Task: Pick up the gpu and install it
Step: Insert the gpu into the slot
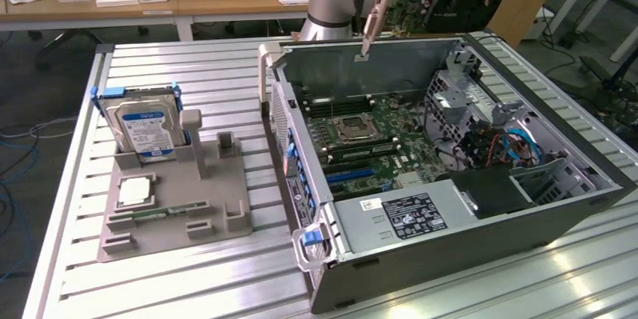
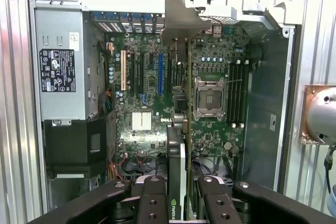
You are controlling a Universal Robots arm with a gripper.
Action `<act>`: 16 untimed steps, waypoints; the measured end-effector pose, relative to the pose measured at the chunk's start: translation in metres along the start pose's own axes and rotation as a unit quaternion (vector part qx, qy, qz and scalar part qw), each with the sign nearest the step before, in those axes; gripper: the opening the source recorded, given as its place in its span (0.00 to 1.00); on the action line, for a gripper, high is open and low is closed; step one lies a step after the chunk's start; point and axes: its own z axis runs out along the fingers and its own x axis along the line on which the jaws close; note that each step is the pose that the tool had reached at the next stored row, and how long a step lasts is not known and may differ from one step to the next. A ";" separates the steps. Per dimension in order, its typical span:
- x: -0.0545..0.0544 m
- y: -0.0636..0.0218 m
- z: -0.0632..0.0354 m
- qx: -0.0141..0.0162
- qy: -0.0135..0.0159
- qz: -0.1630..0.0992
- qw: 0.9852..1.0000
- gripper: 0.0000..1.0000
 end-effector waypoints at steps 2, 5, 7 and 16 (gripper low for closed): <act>0.000 0.0000 0.0006 0.000 0.000 0.000 1.000 0.27; 0.000 0.0009 0.0060 0.000 -0.001 0.000 1.000 0.27; 0.001 0.0018 0.0094 0.000 -0.001 0.000 1.000 0.27; 0.002 0.0044 0.0236 0.000 -0.001 0.000 1.000 0.27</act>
